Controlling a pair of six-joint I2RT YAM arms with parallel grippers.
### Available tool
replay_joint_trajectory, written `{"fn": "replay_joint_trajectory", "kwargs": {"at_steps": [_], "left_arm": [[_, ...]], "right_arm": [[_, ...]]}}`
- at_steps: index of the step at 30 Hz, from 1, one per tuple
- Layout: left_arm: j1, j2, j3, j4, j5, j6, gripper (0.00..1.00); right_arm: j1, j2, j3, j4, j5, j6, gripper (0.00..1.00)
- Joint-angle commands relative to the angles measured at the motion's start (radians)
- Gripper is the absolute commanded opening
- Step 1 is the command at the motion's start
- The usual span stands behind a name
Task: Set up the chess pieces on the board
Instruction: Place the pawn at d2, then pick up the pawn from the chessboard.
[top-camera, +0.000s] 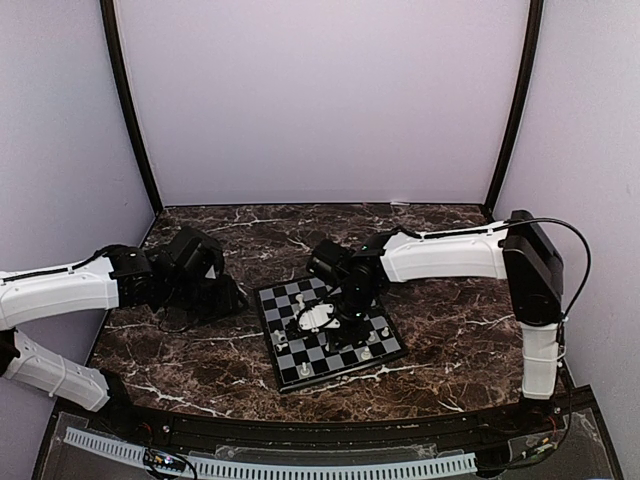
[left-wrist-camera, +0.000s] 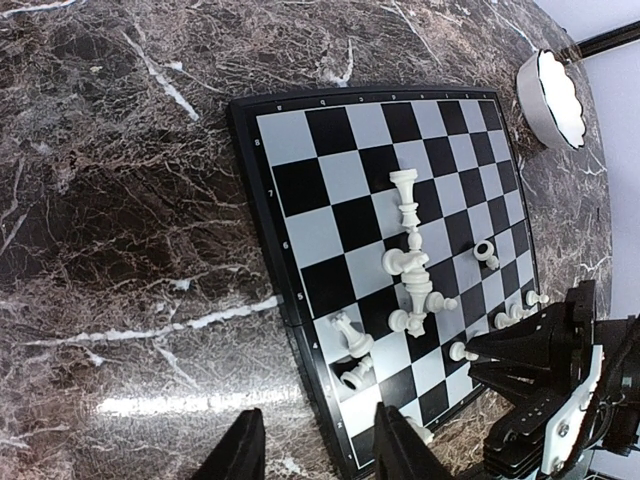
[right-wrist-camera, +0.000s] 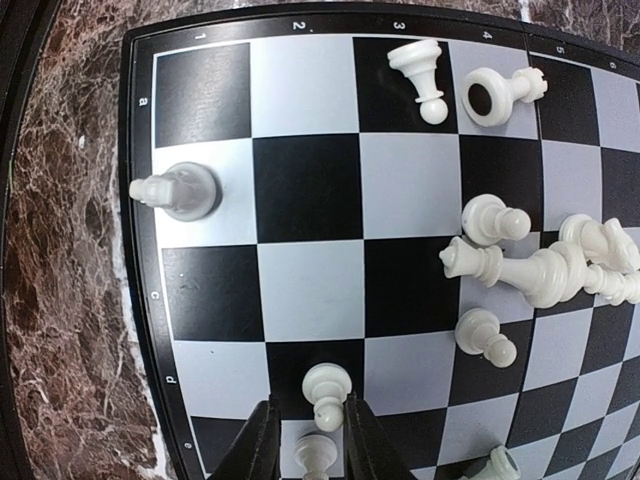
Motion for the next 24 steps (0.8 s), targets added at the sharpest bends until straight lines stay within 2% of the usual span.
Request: {"fn": "replay_joint_trajectory", "kwargs": {"at_steps": [1,7,11,16,20,24], "left_arm": [[0.002,-0.014,-0.007,0.001,0.001,0.017,0.39],[0.002,0.021,0.018,0.002,0.012,0.047,0.39],[0.002,0.077,0.073,-0.008,0.048,0.121,0.39],[-0.005,0.163,0.182,-0.008,0.133,0.285,0.36],[-0.038,0.268,0.287,-0.007,0.189,0.433,0.35],[-0.084,0.435,0.415,-0.06,0.232,0.554,0.34]], "right_arm": [[0.012,-0.004,-0.003,0.004,-0.004,0.007,0.24],[0.001,-0.029,0.012,-0.013,-0.008,0.013,0.25],[-0.062,-0.104,0.051,-0.079,-0.031,0.006,0.26],[-0.25,-0.225,0.072,-0.146,-0.094,0.06,0.26],[-0.416,-0.339,-0.035,-0.104,-0.1,0.119,0.26],[-0.56,-0.452,-0.178,-0.056,-0.125,0.169,0.26]]}}
